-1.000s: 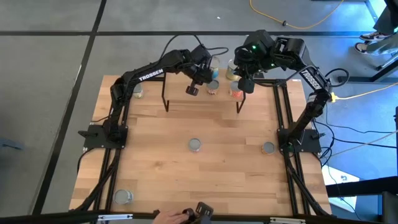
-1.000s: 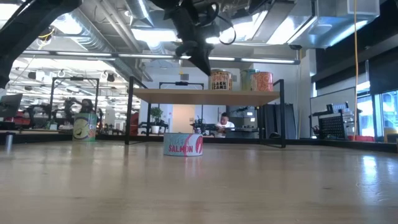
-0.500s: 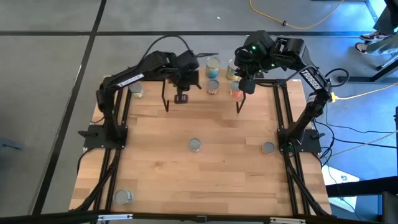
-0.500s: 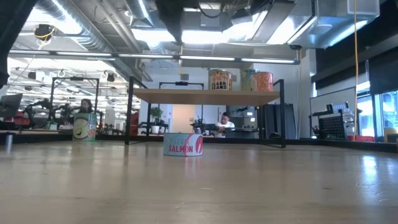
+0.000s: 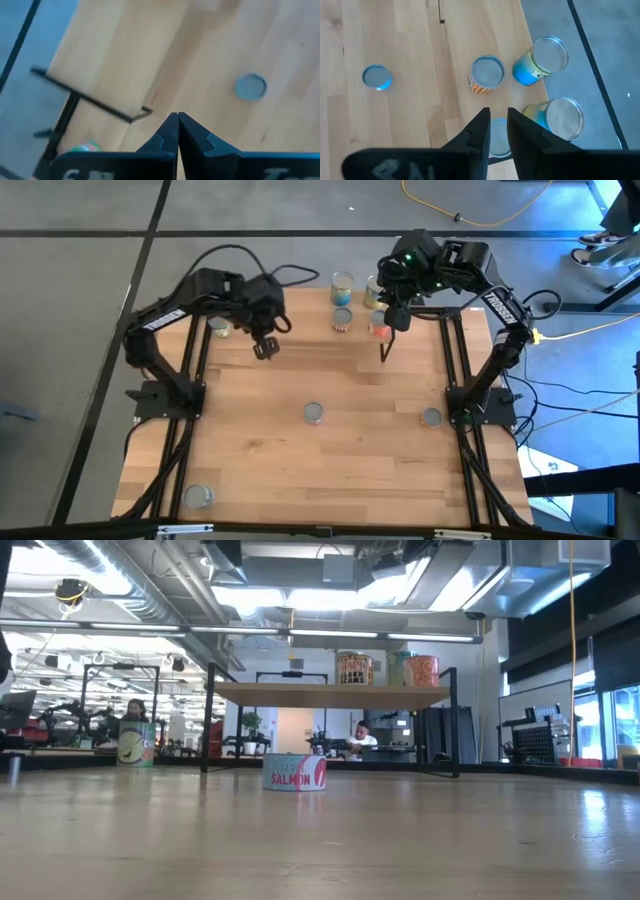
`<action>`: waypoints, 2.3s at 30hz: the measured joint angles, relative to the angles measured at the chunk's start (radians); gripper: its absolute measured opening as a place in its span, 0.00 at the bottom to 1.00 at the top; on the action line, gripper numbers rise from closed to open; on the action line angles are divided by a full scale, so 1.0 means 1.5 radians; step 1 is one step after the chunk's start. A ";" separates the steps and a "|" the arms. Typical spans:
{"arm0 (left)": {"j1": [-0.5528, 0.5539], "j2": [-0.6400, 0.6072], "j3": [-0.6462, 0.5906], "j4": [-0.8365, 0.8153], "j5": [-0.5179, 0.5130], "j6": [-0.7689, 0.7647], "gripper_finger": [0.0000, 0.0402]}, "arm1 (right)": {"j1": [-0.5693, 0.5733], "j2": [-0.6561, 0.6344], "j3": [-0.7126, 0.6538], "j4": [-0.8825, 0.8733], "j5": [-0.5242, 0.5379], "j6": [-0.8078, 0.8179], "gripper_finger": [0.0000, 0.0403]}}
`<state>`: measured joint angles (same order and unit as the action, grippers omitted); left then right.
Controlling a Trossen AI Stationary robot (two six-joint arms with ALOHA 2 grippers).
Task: Pick and place cans onto a shelf
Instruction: Put the canned chicken soup on the shelf
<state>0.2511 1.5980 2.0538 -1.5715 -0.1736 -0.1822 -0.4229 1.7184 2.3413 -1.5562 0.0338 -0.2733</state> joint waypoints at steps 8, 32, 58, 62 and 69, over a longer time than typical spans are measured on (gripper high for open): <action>-0.005 -0.131 -0.162 -0.001 0.047 -0.106 0.00 | 0.000 0.000 0.000 0.000 -0.005 0.002 0.17; 0.144 -0.268 -0.524 0.001 -0.141 -0.310 0.07 | 0.000 0.000 0.000 0.001 -0.007 -0.006 0.17; 0.388 -0.198 -0.578 0.198 -0.097 -0.274 0.14 | 0.001 0.000 0.000 0.002 -0.211 -0.116 0.17; 0.420 -0.141 -0.579 0.234 -0.064 -0.256 0.14 | 0.001 0.000 0.000 0.002 -0.211 -0.118 0.17; 0.469 -0.057 -0.579 0.274 -0.041 -0.230 0.14 | 0.001 0.000 0.000 0.001 -0.211 -0.118 0.17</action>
<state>0.9539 1.5119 1.1858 -1.1608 -0.2352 -0.5269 -0.4210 1.7184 2.3413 -1.5546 -0.2821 -0.4503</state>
